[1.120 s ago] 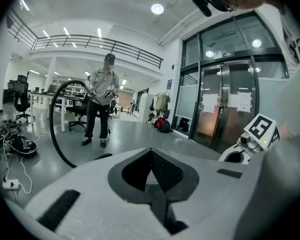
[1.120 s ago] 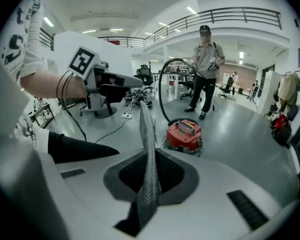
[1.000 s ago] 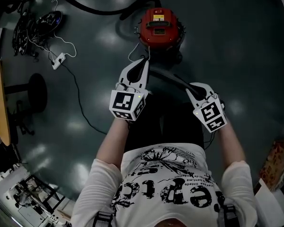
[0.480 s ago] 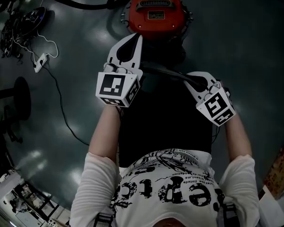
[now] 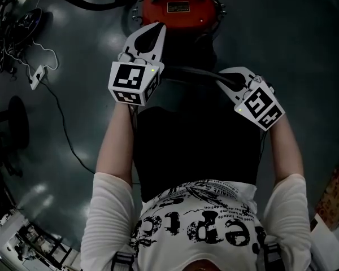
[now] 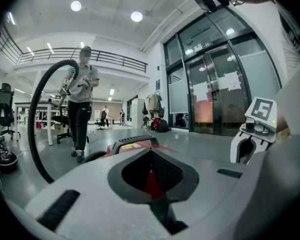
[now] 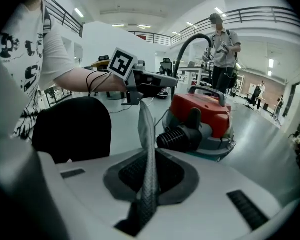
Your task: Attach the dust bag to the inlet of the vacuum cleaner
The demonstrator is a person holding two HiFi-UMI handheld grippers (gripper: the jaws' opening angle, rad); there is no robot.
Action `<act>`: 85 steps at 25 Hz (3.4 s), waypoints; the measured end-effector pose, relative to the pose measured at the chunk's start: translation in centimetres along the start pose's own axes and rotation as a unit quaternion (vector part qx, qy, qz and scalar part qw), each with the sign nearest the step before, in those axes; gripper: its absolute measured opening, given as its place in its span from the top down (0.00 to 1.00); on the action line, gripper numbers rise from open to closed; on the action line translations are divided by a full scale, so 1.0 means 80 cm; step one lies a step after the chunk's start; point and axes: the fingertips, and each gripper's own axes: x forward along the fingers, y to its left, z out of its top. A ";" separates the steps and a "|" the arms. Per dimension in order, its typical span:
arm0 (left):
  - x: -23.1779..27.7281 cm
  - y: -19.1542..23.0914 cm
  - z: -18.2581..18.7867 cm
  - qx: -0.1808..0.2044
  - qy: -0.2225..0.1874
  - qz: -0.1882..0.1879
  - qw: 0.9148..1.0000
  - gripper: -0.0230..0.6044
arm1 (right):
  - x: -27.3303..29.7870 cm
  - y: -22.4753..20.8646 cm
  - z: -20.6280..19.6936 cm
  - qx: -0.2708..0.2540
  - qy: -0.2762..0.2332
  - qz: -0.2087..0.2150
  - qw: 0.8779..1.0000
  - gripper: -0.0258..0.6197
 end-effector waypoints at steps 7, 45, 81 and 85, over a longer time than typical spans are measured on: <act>0.032 -0.016 -0.021 -0.028 0.014 -0.058 0.998 0.96 | 0.012 -0.011 -0.015 -0.041 0.021 0.036 0.998 0.92; 0.063 -0.022 -0.027 -0.052 0.024 -0.125 0.990 0.96 | 0.039 -0.043 0.006 -0.086 -0.040 0.031 0.995 0.92; 0.067 -0.030 -0.041 0.009 0.073 -0.144 0.987 0.96 | 0.043 -0.058 0.010 -0.065 -0.056 0.002 0.996 0.90; 0.069 -0.032 -0.030 0.012 0.077 -0.147 0.986 0.96 | 0.032 -0.065 0.009 -0.061 -0.057 0.002 0.996 0.90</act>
